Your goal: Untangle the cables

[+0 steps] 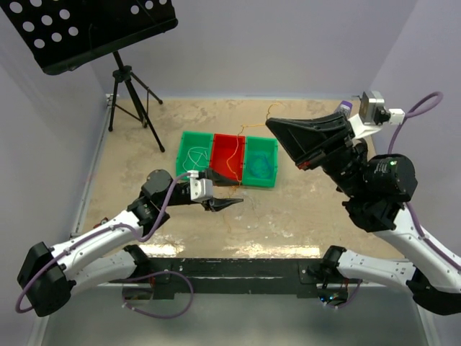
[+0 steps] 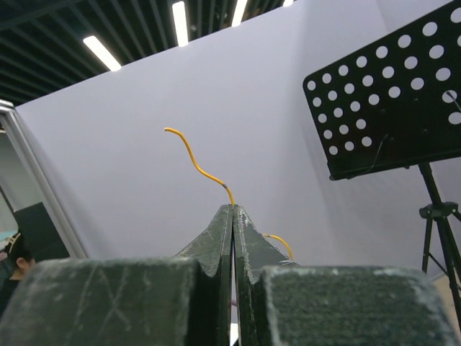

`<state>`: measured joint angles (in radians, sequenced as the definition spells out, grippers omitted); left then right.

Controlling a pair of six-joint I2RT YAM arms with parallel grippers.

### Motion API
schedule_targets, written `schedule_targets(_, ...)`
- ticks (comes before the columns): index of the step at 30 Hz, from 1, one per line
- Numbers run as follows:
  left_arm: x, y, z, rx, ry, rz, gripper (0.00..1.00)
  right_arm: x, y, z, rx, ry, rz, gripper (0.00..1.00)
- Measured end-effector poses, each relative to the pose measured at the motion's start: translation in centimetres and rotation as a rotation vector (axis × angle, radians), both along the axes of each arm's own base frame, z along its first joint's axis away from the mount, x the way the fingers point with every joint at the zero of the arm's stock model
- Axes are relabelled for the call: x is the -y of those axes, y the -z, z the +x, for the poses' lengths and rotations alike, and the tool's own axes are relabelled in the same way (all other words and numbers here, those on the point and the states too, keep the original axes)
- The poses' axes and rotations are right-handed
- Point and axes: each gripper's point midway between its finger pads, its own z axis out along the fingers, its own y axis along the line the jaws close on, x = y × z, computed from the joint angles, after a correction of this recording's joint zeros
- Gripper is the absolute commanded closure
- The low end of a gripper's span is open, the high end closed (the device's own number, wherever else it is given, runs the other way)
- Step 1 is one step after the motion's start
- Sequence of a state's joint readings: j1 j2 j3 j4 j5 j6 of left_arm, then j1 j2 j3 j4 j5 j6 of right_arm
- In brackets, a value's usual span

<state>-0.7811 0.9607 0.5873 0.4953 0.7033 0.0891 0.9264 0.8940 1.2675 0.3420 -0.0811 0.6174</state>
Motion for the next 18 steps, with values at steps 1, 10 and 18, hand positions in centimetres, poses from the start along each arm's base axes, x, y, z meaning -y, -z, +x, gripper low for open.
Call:
schedule_targets(1,0.1,-0.2,0.1,0.012,0.0,-0.006,0.86,-0.2,0.1,0.0,0.003,-0.01,-0.001,1.0)
schedule_targets(10,-0.5,-4.1,1.3,0.121,-0.084,-0.079,1.0,-2.6,6.0,1.5,-0.091,-0.028,-0.1,0.94)
schedule_targets(18,-2.6,-12.1,1.7,0.269,-0.173,-0.183,1.0,-5.5,19.1,4.1,-0.299,-0.006,-0.364,0.14)
